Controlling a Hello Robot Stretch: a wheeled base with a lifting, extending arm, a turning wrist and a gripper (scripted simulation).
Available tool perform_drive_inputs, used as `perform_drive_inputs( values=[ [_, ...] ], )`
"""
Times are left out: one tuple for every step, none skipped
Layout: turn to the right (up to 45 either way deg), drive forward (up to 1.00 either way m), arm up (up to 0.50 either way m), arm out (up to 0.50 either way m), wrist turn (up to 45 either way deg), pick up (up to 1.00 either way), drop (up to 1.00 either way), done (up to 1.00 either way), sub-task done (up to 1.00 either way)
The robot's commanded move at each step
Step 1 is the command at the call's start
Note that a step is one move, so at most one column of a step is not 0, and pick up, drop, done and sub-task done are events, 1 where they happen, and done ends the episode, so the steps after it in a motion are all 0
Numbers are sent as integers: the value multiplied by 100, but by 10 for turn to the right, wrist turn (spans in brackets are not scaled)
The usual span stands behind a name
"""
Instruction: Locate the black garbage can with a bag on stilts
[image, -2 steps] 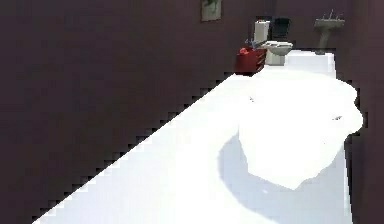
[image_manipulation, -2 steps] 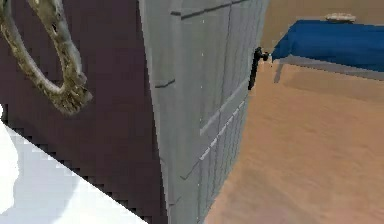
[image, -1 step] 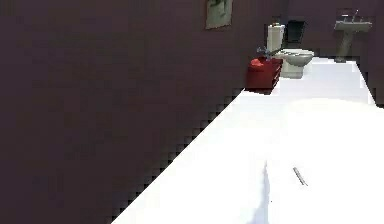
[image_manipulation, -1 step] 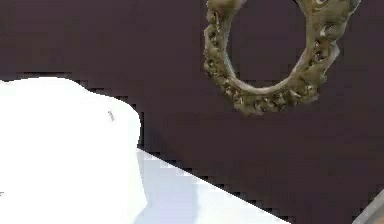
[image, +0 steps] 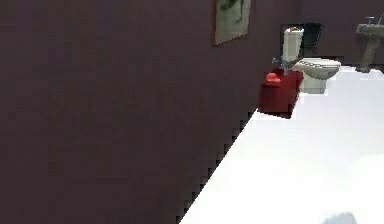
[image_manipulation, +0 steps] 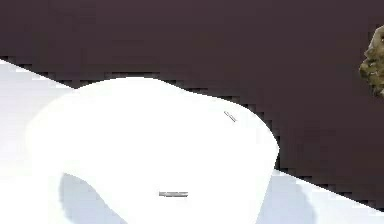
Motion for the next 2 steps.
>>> perform_drive_inputs(
  values=[
    [120,0,0,0,0,0,0,0,0],
    [0,80,0,0,0,0,0,0,0]
  ],
)
